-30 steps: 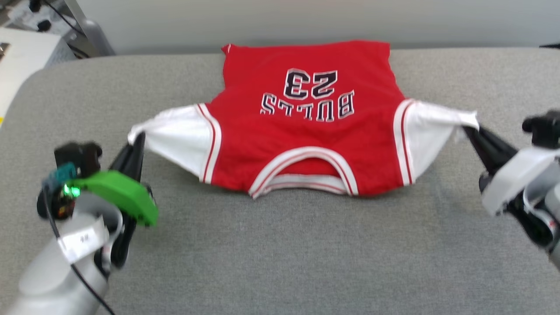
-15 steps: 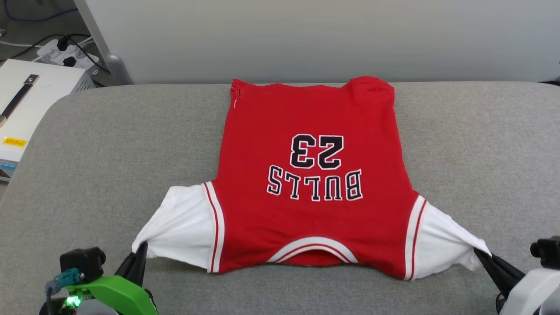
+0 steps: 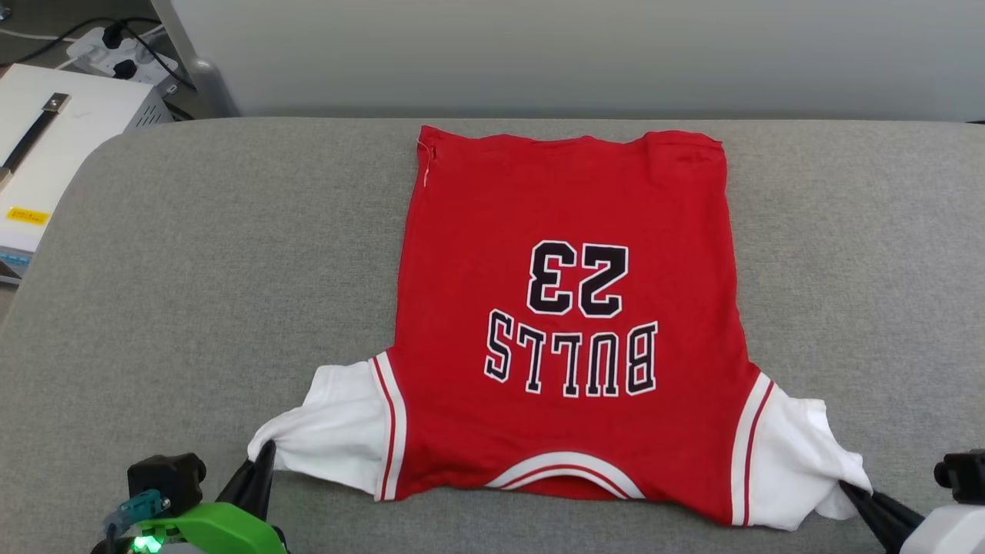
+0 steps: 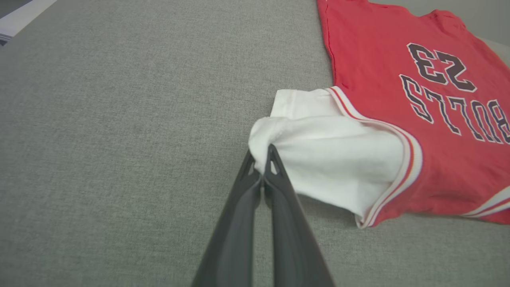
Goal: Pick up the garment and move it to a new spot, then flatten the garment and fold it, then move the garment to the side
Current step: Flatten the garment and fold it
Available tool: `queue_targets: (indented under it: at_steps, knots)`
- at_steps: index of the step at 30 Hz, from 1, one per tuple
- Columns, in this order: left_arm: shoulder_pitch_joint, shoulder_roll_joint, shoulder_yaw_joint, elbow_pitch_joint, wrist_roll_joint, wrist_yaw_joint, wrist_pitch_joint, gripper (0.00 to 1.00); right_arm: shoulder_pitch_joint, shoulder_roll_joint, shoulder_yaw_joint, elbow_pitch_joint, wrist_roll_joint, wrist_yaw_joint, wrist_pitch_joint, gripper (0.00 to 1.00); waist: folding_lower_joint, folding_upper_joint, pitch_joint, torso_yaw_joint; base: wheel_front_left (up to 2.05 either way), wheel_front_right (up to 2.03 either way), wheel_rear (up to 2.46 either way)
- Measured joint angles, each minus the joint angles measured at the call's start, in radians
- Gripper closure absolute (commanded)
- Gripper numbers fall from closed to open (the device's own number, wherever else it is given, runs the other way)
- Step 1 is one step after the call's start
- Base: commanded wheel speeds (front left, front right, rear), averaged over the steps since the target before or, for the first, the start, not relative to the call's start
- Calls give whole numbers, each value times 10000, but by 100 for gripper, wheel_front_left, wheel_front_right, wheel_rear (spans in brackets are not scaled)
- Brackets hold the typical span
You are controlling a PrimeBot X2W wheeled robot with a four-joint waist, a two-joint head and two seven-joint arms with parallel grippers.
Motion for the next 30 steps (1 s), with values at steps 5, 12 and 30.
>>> queue_targets:
  at_steps: [5, 12, 30]
  knots:
    - [-513, -127, -29, -151, 418, 6, -142, 100, -499, -94, -775, -869, -416, 0, 537, 0, 0, 0, 302, 62, 0, 0, 0]
    - [-1519, -439, -17, -612, 1166, 104, -309, 100, -2986, -299, -2704, -2117, -1129, 0, 1415, 0, 0, 0, 1047, 269, 0, 0, 0]
    - [-3702, -1726, -422, -1603, 2692, 205, -414, 100, -11341, -222, -2048, 1536, -1808, 0, 11033, 0, 1, 0, 3838, 1772, 0, 0, 0]
